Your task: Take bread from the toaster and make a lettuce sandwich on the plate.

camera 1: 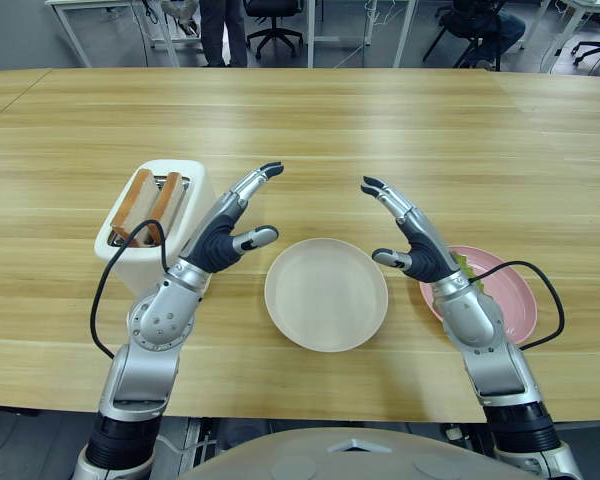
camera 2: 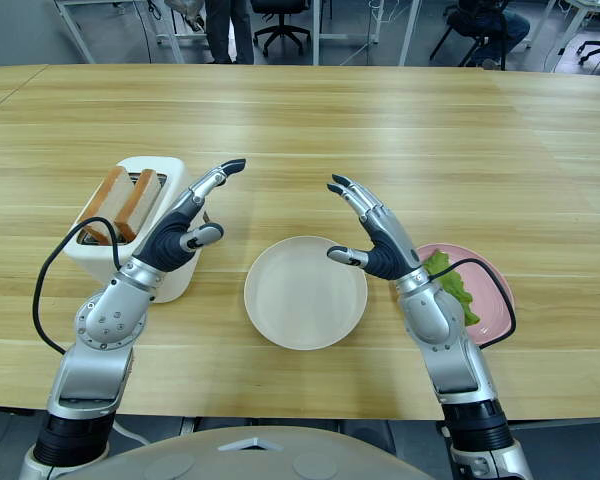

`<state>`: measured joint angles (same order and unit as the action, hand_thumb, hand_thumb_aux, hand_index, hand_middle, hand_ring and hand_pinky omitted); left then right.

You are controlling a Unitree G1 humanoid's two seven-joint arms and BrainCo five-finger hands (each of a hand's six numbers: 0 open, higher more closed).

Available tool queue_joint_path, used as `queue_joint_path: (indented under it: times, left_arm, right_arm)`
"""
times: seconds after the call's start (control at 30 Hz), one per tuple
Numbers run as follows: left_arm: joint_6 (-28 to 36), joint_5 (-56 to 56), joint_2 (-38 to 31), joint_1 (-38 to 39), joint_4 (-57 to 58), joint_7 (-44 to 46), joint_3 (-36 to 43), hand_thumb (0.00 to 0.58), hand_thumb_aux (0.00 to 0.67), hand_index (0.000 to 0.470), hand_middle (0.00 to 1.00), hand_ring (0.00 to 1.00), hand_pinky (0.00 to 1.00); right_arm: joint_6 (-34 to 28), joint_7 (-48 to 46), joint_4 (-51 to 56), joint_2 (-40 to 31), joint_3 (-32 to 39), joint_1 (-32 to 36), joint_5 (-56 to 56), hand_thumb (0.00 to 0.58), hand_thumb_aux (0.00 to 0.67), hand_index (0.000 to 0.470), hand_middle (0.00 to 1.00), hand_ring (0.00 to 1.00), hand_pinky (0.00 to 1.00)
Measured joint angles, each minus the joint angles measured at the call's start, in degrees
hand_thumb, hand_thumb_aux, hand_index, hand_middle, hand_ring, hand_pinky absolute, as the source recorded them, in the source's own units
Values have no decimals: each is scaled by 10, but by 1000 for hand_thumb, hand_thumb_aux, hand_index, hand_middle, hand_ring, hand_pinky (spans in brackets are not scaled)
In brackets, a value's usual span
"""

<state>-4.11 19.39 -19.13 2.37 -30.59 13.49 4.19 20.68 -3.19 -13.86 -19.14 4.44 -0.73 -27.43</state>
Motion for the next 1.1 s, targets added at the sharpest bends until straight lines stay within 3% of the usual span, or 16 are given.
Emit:
queue_joint_path:
  times: [0.7,1.1]
  left_arm:
    - [-11,67,-9,-15,33,-30,-11,0,0,0,0,0,0]
    - [50,80,-76,-40,-11,-33,-153,0,0,0,0,0,0]
  right_arm:
    - [-13,21,16,-2,-7,9,-25,0,0,0,0,0,0]
    - [-14,28,16,-1,-7,7,-26,0,0,0,0,0,0]
